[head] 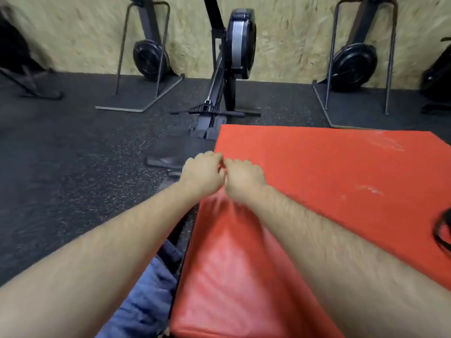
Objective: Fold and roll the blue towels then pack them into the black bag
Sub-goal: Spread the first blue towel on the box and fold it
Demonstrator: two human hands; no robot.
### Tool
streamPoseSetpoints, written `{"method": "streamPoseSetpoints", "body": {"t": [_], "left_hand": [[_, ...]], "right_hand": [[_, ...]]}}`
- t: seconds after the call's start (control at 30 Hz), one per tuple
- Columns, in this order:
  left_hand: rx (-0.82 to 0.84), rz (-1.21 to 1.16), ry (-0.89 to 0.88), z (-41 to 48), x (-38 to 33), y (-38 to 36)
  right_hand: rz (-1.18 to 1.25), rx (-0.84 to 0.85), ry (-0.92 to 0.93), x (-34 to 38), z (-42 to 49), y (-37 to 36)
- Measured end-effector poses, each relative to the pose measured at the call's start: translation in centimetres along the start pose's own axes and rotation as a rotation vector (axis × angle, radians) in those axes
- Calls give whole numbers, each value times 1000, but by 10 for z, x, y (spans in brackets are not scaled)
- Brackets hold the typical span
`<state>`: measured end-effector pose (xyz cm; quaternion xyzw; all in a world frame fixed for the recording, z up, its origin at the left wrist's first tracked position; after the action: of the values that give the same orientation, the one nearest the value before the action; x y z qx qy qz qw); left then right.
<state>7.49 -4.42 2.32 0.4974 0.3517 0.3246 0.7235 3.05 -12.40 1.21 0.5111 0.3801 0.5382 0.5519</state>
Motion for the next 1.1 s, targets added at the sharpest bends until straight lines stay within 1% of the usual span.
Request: {"method": "streamPoseSetpoints", "body": {"t": [0.07, 0.1, 0.17, 0.27, 0.43, 0.5, 0.6, 0.73, 0.8, 0.83, 0.87, 0.93, 1.03, 1.1], "left_hand": [[9, 20, 1, -41, 18, 13], [3, 23, 1, -58, 28, 19], [6, 34, 53, -87, 53, 28], [13, 9, 124, -107, 84, 41], [45, 8, 209, -134, 152, 29], [96, 5, 245, -146, 182, 11], [226, 20, 298, -168, 226, -26], [552, 69, 336, -196, 280, -78], [720, 89, 306, -211, 296, -101], [762, 91, 291, -216, 302, -109], [756, 80, 284, -216, 306, -113], [660, 24, 280, -211, 312, -115], [530, 10, 232, -201, 306, -107], [499, -8, 226, -199, 301, -103]], "right_hand": [[-3, 52, 54, 33, -25, -2], [-1, 47, 89, 52, -35, -2], [-2, 56, 121, 84, -49, -4], [9, 88, 132, 120, -57, -9], [-2, 131, 167, 170, -58, -41], [-2, 186, 178, 186, -58, -63], [1, 278, 194, 207, -54, -103], [2, 391, 213, 235, -49, -155], [16, 453, 237, 249, -51, -181], [28, 495, 251, 257, -55, -194], [40, 537, 266, 264, -58, -207], [73, 577, 271, 272, -64, -227], [165, 536, 229, 276, -62, -236], [201, 524, 229, 276, -60, -236]]}}
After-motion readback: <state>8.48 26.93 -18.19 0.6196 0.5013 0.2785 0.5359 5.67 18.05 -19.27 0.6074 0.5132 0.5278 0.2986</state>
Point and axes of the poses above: each hand's wrist, its own z-axis towards the middle knuckle, its own y-axis out of the back of the hand, x = y × z, the point moved 9 cm from there along z, towards the middle knuckle
